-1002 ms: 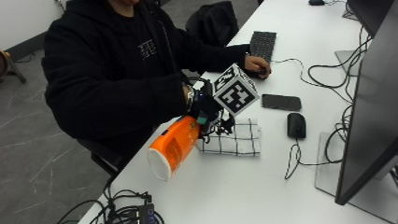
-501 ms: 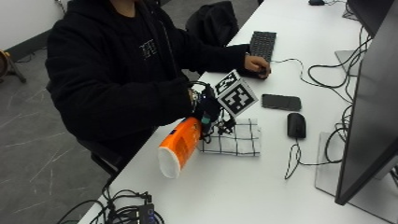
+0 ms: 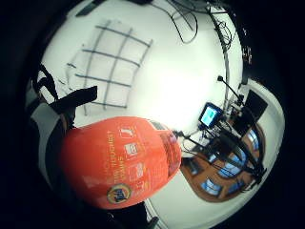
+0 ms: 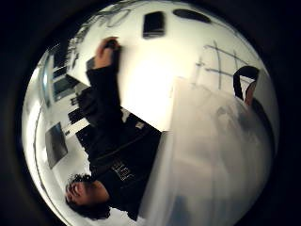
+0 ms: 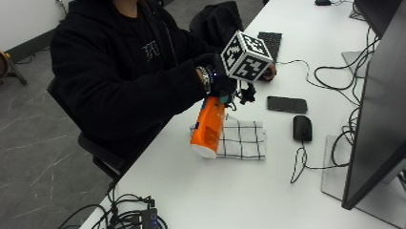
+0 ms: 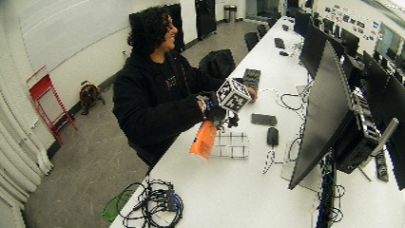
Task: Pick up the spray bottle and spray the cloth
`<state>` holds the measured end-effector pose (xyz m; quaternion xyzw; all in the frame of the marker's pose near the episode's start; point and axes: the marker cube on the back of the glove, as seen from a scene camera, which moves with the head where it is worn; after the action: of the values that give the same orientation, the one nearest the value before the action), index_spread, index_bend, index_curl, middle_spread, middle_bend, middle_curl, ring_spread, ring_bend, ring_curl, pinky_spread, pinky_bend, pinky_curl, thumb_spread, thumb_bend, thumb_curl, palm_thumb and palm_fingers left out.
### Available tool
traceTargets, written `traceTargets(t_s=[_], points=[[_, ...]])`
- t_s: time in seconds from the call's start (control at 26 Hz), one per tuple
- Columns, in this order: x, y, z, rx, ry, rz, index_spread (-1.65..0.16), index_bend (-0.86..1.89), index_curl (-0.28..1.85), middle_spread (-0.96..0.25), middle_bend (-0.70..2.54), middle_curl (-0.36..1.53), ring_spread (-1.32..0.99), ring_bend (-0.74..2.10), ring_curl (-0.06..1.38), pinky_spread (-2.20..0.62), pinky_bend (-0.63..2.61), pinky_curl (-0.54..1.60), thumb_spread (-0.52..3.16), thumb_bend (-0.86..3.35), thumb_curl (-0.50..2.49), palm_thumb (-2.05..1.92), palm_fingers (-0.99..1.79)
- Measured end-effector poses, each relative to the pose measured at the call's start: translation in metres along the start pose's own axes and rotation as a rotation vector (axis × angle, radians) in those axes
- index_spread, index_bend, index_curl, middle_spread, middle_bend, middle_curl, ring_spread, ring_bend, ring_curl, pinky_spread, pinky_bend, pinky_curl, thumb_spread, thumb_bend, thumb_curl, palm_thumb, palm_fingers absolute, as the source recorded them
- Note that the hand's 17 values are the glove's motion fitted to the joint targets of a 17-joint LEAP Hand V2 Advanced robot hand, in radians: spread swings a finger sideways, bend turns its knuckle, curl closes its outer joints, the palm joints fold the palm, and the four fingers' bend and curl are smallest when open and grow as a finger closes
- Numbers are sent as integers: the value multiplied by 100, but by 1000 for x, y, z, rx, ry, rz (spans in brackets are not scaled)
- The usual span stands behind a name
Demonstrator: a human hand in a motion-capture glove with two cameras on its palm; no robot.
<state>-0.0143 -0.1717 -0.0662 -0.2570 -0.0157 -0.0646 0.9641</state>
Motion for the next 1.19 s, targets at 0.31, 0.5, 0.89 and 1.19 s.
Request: traceTargets(t_s=[0.31,0.5,0.89,1.19], points=[[-68,-39,-45,377,-281,-284,-28,42,59,-20,63,56,-21,68,48,-30,43,39,37,-3,83,87,137],[-101,-69,-50,564,-705,-459,-28,41,59,-20,63,56,-21,69,48,-29,44,39,37,-2,83,87,137],[-142,-133,-11,692,-1018,-417,-28,41,60,-20,63,56,-20,70,49,-30,44,40,36,-2,85,90,138],[-138,-137,-7,732,-998,-399,-28,42,60,-20,64,56,-20,70,49,-30,45,40,35,-3,85,89,138]])
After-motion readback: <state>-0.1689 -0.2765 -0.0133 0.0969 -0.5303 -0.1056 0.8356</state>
